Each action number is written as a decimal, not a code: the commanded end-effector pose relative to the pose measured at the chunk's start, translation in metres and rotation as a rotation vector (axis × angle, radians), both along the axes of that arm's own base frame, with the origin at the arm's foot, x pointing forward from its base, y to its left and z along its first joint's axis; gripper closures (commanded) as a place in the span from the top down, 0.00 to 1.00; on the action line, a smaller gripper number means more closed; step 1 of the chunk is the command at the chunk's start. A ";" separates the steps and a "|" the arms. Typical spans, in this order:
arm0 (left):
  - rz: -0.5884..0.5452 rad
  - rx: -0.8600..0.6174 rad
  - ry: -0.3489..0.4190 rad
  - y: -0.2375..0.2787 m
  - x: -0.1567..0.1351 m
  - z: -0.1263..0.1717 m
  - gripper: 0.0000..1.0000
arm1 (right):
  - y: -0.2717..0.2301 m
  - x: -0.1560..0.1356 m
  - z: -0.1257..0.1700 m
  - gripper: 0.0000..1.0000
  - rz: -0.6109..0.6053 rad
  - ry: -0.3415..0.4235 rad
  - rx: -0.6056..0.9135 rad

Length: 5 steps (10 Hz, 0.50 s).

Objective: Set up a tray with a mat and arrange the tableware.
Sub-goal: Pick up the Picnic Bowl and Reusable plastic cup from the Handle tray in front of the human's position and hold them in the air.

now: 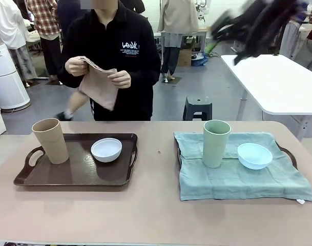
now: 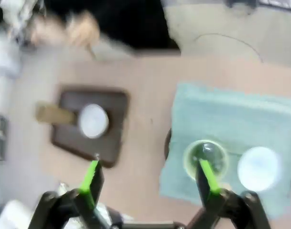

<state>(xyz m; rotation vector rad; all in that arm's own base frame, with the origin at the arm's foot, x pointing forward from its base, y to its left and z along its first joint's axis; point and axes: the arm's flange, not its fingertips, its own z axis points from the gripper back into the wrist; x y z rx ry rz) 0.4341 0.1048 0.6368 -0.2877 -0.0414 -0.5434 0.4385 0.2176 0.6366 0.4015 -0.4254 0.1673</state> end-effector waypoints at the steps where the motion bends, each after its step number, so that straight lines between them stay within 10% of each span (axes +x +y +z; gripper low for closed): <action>1: -0.242 0.240 -0.032 0.006 0.007 0.016 1.00 | 0.094 0.050 -0.015 1.00 0.087 -0.026 -0.171; 2: -0.228 0.241 -0.104 0.001 0.006 0.024 1.00 | 0.123 0.054 -0.019 1.00 -0.025 0.019 -0.213; 3: -0.108 0.107 0.028 0.003 0.007 0.001 1.00 | 0.063 0.009 -0.022 1.00 0.096 0.000 -0.088; 5: -0.108 0.107 0.028 0.003 0.007 0.001 1.00 | 0.063 0.009 -0.022 1.00 0.096 0.000 -0.088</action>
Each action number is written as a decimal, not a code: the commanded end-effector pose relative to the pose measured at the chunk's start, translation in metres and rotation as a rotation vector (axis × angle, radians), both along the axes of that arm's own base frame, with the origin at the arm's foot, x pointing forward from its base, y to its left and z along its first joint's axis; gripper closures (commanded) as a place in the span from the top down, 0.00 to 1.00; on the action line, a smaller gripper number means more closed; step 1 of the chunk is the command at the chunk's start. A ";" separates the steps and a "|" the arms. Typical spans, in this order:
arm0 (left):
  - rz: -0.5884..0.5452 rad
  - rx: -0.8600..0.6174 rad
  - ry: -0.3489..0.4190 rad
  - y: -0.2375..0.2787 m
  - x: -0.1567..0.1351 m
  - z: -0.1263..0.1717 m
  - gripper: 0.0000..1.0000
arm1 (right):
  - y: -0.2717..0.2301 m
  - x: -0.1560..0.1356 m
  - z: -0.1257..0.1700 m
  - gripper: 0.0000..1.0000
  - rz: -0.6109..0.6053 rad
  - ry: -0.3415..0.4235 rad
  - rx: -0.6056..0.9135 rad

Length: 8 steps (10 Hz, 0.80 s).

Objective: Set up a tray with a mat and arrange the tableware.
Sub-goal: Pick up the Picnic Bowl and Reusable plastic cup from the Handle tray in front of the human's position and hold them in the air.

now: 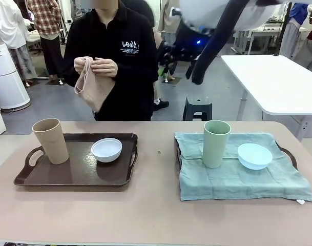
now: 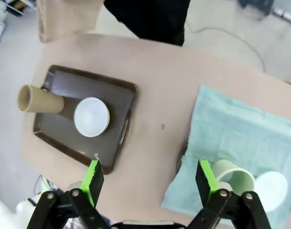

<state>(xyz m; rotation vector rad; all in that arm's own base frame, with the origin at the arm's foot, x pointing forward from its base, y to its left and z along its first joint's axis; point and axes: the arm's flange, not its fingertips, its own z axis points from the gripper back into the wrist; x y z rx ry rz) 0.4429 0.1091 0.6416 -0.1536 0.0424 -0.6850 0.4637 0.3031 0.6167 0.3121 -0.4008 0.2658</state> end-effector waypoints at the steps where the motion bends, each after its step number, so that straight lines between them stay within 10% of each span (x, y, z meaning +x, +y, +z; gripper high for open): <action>1: -0.022 0.024 -0.009 -0.001 0.000 0.004 1.00 | 0.019 0.002 -0.013 1.00 0.011 0.008 -0.021; 5: -0.583 -0.325 -0.389 0.015 0.017 -0.060 1.00 | 0.124 0.030 -0.080 1.00 0.181 0.055 0.003; 8: -0.375 -0.155 -0.301 0.009 0.027 -0.035 1.00 | 0.104 0.007 -0.083 1.00 0.159 0.056 -0.014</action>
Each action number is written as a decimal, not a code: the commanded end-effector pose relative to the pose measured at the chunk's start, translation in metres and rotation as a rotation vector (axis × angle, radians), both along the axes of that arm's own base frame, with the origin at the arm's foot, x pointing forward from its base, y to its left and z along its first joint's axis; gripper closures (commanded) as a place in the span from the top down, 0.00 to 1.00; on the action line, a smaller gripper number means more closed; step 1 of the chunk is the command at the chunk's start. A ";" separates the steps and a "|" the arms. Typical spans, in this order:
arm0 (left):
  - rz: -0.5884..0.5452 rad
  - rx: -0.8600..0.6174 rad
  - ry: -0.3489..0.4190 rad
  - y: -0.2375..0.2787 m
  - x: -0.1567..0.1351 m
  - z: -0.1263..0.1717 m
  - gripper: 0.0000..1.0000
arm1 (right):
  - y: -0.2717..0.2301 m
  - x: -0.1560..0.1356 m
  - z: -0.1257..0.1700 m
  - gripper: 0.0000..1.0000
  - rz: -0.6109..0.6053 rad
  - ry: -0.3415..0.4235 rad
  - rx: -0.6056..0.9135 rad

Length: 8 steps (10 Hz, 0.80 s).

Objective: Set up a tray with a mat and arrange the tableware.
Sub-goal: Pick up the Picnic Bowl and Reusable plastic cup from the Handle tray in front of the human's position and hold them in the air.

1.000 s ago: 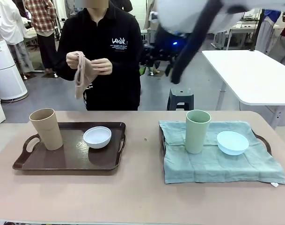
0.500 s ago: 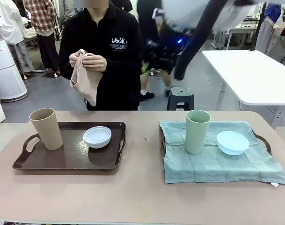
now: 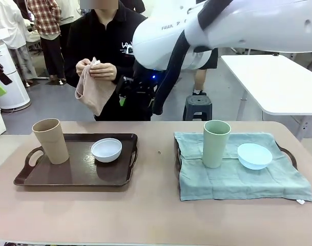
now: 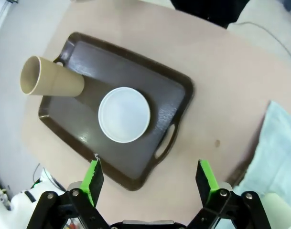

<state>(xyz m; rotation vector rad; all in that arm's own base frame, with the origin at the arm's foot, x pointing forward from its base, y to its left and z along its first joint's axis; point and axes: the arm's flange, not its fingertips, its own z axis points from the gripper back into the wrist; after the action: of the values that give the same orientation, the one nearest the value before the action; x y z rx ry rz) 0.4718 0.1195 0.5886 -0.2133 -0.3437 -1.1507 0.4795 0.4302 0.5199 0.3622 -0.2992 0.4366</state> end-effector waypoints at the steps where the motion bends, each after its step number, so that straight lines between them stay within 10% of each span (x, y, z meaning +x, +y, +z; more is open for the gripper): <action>1: 0.070 0.043 0.053 -0.001 -0.001 0.018 1.00 | -0.023 -0.009 0.013 1.00 -0.028 -0.019 -0.016; 6: 0.064 0.035 0.037 0.001 -0.002 0.017 1.00 | -0.023 -0.009 0.013 1.00 -0.028 -0.019 -0.016; 8: -0.443 -0.194 -0.058 0.052 -0.007 -0.005 1.00 | -0.020 -0.003 0.018 1.00 -0.060 -0.008 -0.011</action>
<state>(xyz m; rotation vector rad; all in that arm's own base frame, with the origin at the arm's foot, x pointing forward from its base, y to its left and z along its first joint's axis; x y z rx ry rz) 0.4671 0.1280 0.6011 -0.2370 -0.3512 -1.2106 0.4776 0.4111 0.5388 0.3417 -0.3201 0.4132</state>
